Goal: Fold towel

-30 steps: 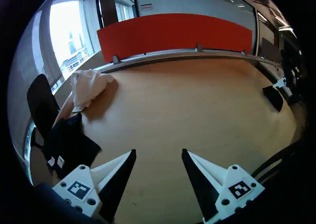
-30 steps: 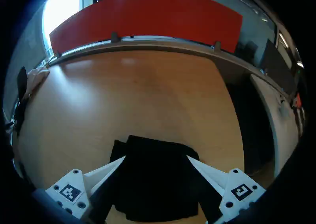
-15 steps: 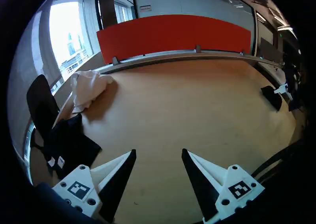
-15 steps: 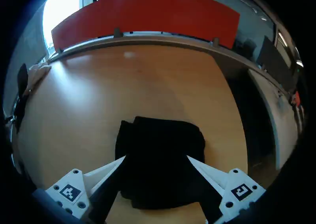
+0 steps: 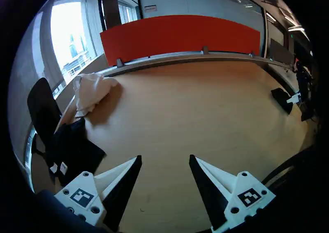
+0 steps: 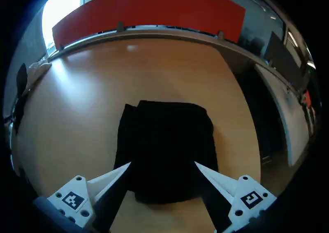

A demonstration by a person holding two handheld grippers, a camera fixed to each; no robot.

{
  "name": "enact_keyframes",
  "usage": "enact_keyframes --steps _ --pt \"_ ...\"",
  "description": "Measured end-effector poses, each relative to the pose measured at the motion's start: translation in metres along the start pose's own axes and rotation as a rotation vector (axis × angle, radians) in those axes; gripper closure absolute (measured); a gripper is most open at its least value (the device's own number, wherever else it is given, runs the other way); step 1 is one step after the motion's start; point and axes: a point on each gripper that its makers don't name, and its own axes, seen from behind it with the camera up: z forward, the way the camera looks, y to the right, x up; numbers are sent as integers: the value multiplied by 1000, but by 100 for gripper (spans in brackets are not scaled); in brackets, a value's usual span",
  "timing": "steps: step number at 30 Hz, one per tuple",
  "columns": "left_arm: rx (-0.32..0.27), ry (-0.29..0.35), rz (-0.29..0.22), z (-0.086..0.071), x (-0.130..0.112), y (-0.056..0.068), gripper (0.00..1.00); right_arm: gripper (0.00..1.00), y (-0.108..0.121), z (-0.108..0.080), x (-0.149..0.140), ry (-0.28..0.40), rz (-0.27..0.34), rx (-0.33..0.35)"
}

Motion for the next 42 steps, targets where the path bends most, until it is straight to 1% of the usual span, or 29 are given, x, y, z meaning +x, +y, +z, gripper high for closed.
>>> enact_keyframes --steps 6,15,18,24,33,36,42 --pt "5 -1 3 -2 -1 -1 15 1 -1 4 -8 -15 -17 1" --pt "7 -3 4 -3 -2 -2 15 1 -1 8 -11 -24 -30 9" --pt "7 -1 3 -2 -1 -1 15 1 -2 5 -5 -8 -24 11" --pt "5 5 -4 0 2 -1 15 1 0 -7 10 42 8 8" --pt "6 13 -16 2 4 -3 15 1 2 -16 20 75 51 -6" --pt "8 15 -20 2 4 -4 15 1 3 -22 29 103 64 -24" --pt "10 23 -33 3 6 -6 15 1 4 -40 59 195 85 -59"
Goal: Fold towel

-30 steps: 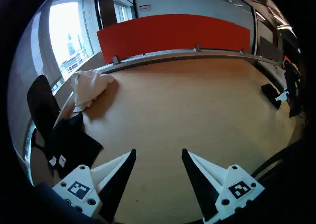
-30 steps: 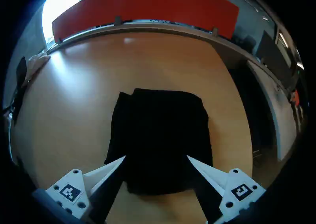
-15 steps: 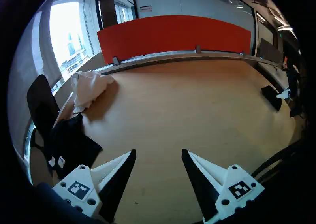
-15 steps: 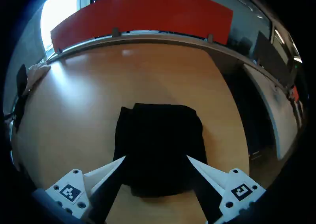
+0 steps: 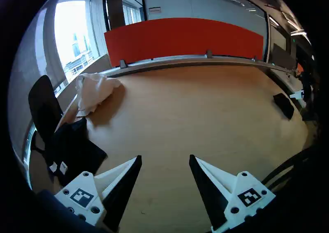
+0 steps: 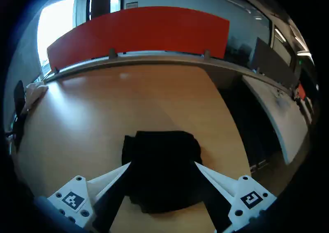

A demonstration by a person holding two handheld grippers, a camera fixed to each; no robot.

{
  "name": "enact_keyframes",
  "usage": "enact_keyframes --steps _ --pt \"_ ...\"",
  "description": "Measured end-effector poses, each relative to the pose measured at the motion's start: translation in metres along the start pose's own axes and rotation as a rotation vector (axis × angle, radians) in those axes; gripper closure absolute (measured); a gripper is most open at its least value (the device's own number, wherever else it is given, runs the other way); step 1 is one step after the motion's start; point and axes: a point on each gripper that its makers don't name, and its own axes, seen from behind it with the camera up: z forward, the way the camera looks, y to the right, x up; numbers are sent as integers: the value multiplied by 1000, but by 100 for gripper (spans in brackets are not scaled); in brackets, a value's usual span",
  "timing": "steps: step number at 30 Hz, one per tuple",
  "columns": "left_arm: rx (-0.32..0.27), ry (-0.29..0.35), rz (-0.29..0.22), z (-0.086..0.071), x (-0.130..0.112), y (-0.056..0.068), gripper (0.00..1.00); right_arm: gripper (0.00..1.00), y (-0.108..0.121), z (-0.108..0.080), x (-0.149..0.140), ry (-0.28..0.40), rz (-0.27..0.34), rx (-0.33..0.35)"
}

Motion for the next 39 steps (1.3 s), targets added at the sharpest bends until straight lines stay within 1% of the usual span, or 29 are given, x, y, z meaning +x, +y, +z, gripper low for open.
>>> enact_keyframes --steps 6,12,21,24,27,30,32,35,39 --pt "0 9 -2 0 4 -1 15 1 7 -12 36 106 26 -53" --pt "-1 17 -3 0 7 -2 15 1 17 -30 74 237 70 -114" --pt "0 32 -3 2 14 -3 15 1 30 -49 109 373 112 -199" --pt "1 36 -6 2 15 -4 15 1 30 -52 118 417 135 -211" --pt "4 40 -8 1 16 -5 15 1 30 -60 130 475 154 -217" --pt "6 46 -9 0 17 -7 15 1 28 -71 144 546 163 -219" --pt "7 49 -12 0 18 -7 15 1 25 -76 149 580 161 -216" --pt "7 55 -16 0 20 -7 15 1 22 -81 153 605 153 -215" --pt "7 62 -23 1 22 -8 15 1 17 -86 156 620 139 -210"
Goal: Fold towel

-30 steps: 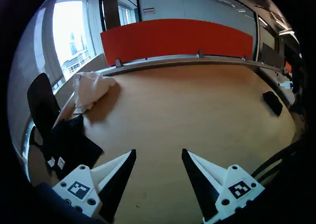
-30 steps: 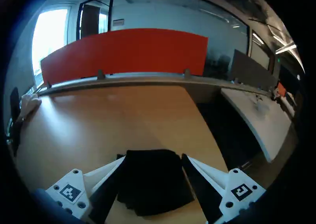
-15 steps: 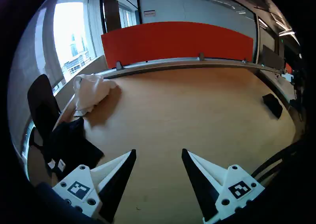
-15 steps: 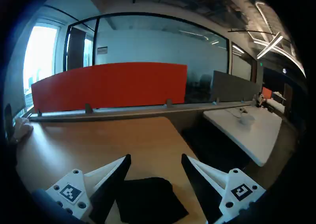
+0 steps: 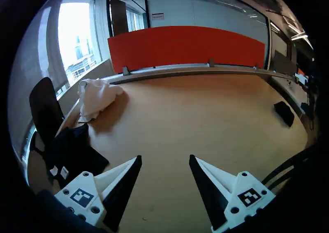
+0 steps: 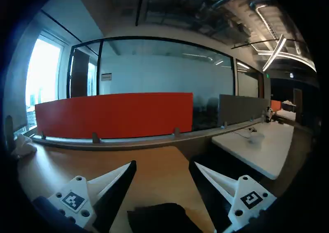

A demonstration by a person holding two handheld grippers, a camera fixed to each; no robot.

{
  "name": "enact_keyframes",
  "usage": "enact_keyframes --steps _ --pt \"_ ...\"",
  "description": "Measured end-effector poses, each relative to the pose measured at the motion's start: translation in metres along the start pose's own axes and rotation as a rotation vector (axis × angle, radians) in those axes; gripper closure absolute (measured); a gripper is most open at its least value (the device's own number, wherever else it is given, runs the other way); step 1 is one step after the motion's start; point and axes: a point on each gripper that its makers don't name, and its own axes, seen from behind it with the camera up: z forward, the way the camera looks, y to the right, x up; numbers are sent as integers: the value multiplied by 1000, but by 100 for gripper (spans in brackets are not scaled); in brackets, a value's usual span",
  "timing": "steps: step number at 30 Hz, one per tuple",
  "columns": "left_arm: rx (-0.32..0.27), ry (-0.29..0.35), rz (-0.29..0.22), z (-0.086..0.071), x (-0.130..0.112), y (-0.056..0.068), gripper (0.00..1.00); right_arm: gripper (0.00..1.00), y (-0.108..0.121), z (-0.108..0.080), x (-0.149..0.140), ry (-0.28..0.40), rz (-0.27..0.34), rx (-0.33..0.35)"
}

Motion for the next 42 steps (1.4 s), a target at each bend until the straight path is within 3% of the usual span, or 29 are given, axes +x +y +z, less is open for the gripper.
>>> enact_keyframes --steps 12,24,29,36,42 --pt "6 32 -12 1 10 -5 15 1 -22 -7 18 36 -12 49" --pt "30 88 -51 0 22 -19 15 1 -68 -15 46 76 -16 123" --pt "41 142 -71 3 41 -26 15 1 -92 -17 45 71 -27 153" --pt "55 231 -61 9 74 -35 15 1 -126 -22 51 62 -31 194" --pt "49 321 -101 18 104 -43 15 1 -154 -27 52 52 -24 223"
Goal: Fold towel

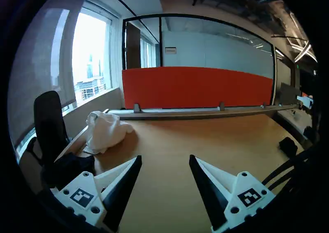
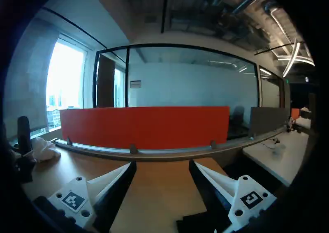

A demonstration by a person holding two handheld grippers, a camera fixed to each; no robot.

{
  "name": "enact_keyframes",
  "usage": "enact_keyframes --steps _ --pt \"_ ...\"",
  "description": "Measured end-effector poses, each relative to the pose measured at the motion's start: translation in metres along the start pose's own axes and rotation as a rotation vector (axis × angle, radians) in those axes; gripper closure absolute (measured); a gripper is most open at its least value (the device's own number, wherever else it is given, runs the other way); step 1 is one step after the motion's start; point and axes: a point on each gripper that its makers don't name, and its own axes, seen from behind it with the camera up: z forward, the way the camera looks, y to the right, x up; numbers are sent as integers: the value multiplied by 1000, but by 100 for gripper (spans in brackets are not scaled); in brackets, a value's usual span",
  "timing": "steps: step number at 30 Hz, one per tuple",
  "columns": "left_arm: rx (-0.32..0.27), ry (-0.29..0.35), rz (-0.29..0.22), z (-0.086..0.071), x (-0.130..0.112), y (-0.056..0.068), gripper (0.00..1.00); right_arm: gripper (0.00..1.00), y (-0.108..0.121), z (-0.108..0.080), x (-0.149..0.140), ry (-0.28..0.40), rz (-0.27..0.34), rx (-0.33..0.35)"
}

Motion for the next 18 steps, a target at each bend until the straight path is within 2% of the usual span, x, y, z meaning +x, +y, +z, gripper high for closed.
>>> enact_keyframes --steps 9,14,18 --pt "11 110 -31 23 43 -11 15 1 -45 0 11 22 -1 36" --pt "2 183 -27 31 70 -12 15 1 -64 2 18 40 15 43" --pt "-6 219 -28 35 82 -10 15 1 -76 3 20 43 31 48"
